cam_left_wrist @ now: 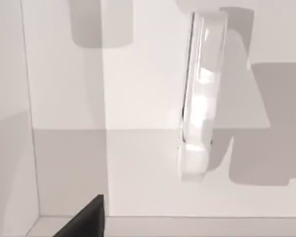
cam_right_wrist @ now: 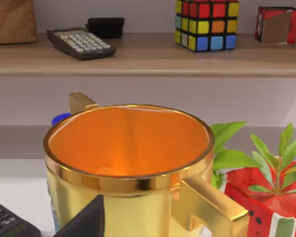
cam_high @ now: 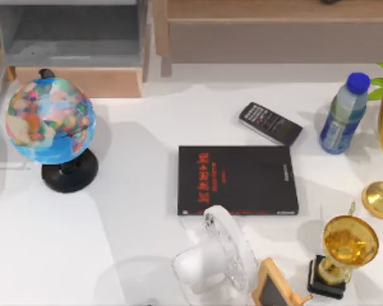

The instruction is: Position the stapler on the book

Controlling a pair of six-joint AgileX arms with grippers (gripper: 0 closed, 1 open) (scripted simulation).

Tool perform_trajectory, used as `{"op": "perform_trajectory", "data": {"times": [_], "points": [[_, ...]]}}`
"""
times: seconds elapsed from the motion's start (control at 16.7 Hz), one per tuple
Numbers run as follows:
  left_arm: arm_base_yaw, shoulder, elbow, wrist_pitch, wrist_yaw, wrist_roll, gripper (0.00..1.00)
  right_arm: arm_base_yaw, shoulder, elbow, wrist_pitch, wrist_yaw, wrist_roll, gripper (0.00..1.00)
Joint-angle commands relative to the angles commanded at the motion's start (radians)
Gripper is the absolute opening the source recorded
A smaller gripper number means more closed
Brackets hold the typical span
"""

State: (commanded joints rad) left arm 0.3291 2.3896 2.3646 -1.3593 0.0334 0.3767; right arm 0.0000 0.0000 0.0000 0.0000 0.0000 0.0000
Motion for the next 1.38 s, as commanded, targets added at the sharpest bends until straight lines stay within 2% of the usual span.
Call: {"op": "perform_trajectory", "data": {"times": [0.24,0.48,0.96,1.38], "points": [[0.011,0.224,0.259,-0.122,0.008,0.038,1.0,0.0,0.0,0.0,0.0,0.0,0.0,1.0],[0.003,0.314,0.387,-0.168,0.015,0.057,1.0,0.0,0.0,0.0,0.0,0.0,0.0,1.0],[0.005,0.31,0.379,-0.165,0.014,0.058,1.0,0.0,0.0,0.0,0.0,0.0,0.0,1.0],[0.011,0.168,0.159,-0.088,0.011,0.064,1.0,0.0,0.0,0.0,0.0,0.0,0.0,1.0]]}}
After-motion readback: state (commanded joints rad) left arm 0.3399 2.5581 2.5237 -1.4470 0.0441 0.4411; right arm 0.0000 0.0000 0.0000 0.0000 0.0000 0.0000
